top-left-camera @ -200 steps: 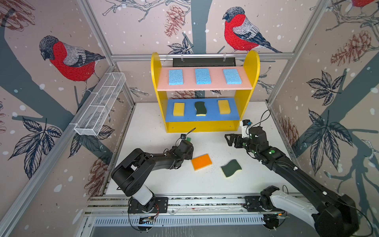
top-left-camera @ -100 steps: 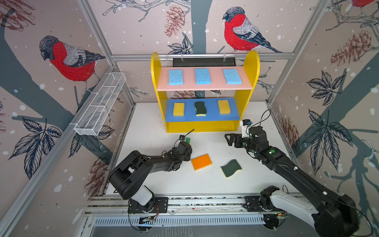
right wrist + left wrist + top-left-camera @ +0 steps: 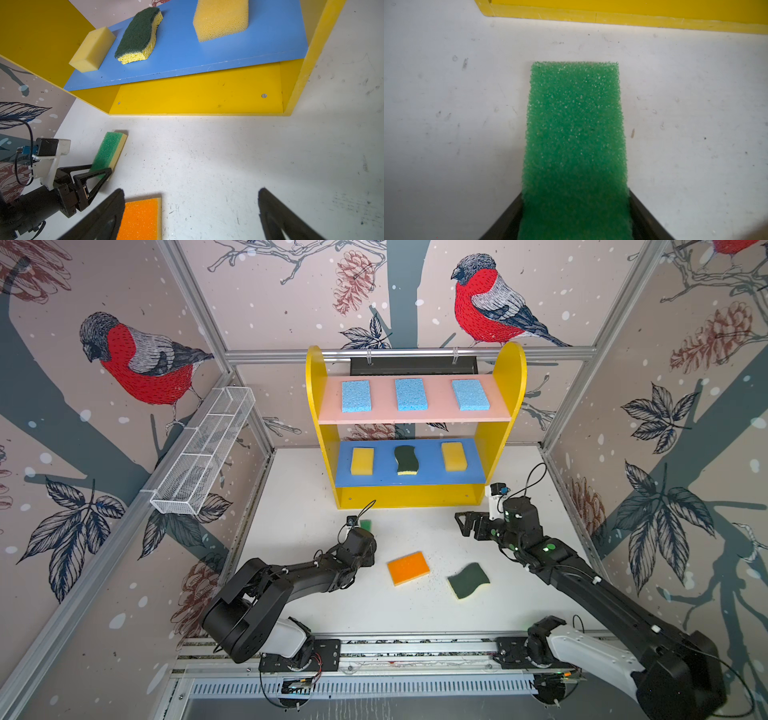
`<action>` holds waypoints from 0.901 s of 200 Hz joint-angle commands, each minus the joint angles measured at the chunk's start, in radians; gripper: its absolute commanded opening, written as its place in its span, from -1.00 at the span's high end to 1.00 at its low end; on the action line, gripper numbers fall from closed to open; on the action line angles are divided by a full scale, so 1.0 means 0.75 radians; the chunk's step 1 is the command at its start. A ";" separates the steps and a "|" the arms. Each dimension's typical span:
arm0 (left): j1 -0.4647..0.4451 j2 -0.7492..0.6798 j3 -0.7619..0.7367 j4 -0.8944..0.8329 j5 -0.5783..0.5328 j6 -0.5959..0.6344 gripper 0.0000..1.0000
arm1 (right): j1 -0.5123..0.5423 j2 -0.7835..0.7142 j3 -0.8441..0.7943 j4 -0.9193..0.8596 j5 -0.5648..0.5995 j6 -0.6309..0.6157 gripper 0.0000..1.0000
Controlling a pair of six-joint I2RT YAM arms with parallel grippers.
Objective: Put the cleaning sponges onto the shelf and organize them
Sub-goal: 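Carry the green sponge toward the yellow shelf base under the blue shelf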
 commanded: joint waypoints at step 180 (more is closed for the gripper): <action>0.099 0.210 0.206 0.309 -0.119 0.232 -0.33 | 0.006 0.160 -0.012 0.177 -0.081 -0.044 -0.99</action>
